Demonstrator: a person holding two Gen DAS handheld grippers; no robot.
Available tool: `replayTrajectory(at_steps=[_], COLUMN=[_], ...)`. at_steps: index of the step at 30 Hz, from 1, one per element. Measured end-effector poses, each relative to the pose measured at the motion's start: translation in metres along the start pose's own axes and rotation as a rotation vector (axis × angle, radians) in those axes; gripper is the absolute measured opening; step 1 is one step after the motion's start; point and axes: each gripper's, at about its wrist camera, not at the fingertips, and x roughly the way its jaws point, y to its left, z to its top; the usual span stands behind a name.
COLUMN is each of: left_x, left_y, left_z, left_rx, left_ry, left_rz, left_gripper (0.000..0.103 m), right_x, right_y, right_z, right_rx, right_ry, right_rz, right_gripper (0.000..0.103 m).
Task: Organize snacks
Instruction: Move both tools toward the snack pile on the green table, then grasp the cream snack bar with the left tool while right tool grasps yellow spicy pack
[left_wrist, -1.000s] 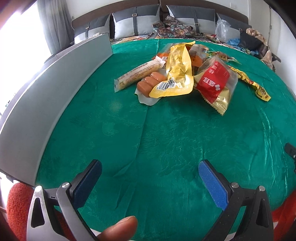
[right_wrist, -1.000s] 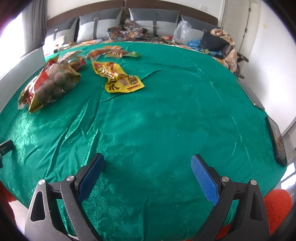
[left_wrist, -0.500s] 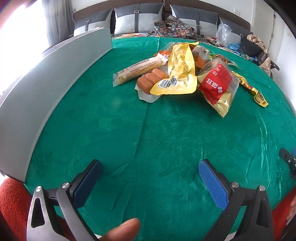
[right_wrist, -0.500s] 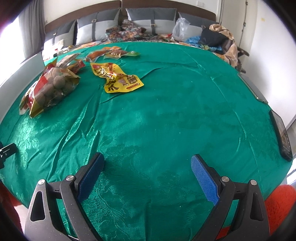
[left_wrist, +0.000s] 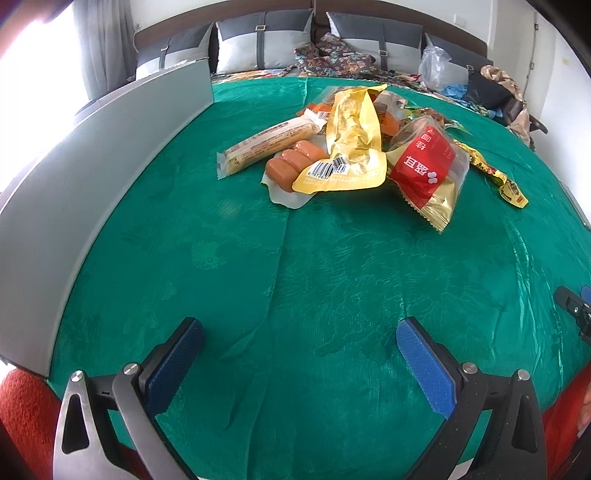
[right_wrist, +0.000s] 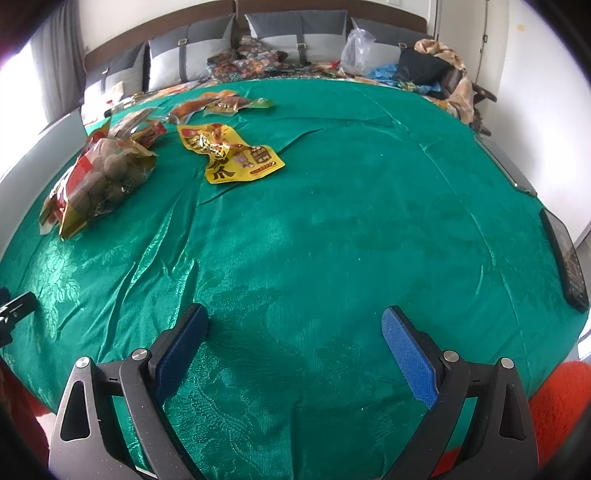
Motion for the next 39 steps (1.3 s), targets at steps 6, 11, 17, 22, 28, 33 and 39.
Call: replayTrajectory(at_steps=[6, 11, 17, 22, 28, 33, 39], left_x=[0.000, 0.000, -0.001, 0.001, -0.005, -0.008, 0.052], left_y=[0.000, 0.000, 0.001, 0.002, 0.033, 0.079, 0.053], left_z=[0.002, 0.001, -0.001, 0.001, 0.020, 0.087, 0.156], left_rx=[0.004, 0.007, 0.009, 0.021, -0.082, -0.107, 0.278], left_ry=[0.003, -0.003, -0.015, 0.015, 0.071, 0.008, 0.134], left_rz=[-0.002, -0.003, -0.004, -0.018, -0.207, -0.226, -0.088], left_gripper=[0.103, 0.103, 0.103, 0.103, 0.103, 0.103, 0.101], right_x=[0.000, 0.000, 0.000, 0.000, -0.001, -0.003, -0.002], right_y=[0.000, 0.000, 0.000, 0.000, 0.001, 0.001, 0.001], right_z=[-0.001, -0.001, -0.001, -0.001, -0.001, -0.002, -0.001], right_rx=[0.003, 0.003, 0.002, 0.003, 0.006, 0.006, 0.006], right_ry=[-0.006, -0.010, -0.010, -0.011, -0.015, -0.022, -0.018], right_rz=[0.004, 0.004, 0.004, 0.003, 0.002, 0.003, 0.003], right_gripper=[0.098, 0.098, 0.098, 0.098, 0.098, 0.098, 0.098])
